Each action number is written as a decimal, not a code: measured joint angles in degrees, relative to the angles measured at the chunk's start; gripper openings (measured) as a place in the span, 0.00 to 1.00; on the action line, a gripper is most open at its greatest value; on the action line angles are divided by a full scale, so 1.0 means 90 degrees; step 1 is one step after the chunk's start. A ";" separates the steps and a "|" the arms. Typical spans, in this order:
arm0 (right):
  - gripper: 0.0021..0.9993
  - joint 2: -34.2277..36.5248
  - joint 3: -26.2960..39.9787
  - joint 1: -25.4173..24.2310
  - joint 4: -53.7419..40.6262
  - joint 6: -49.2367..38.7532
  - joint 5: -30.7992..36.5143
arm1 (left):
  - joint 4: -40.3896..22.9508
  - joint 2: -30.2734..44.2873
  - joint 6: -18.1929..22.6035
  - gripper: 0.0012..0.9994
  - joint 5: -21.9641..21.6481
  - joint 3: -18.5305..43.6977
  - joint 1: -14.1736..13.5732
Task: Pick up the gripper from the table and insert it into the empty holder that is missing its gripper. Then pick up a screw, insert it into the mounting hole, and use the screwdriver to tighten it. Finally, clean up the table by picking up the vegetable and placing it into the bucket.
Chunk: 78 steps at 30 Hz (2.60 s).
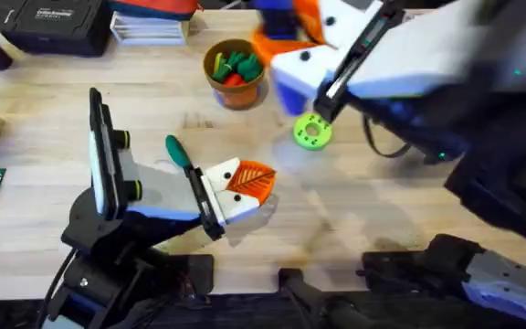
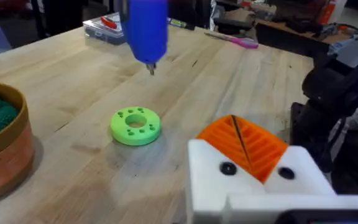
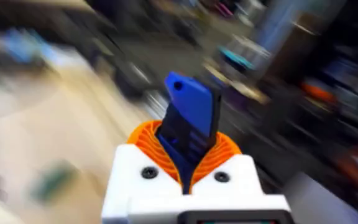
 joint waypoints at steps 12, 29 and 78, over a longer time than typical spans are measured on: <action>0.02 0.1644 0.0002 -0.2320 -0.2120 -0.4058 0.1252 | 0.0000 0.0000 0.0000 0.01 -0.0002 0.0000 0.0000; 0.62 0.3815 0.0130 -0.3367 -0.1856 -0.4803 0.1450 | 0.0000 0.0000 0.0000 0.01 -0.0002 0.0000 0.0000; 0.99 -0.1000 0.0257 -0.2337 -0.5354 -0.1380 0.1442 | -0.4427 0.5920 -0.3489 0.99 -0.5964 0.4187 0.1700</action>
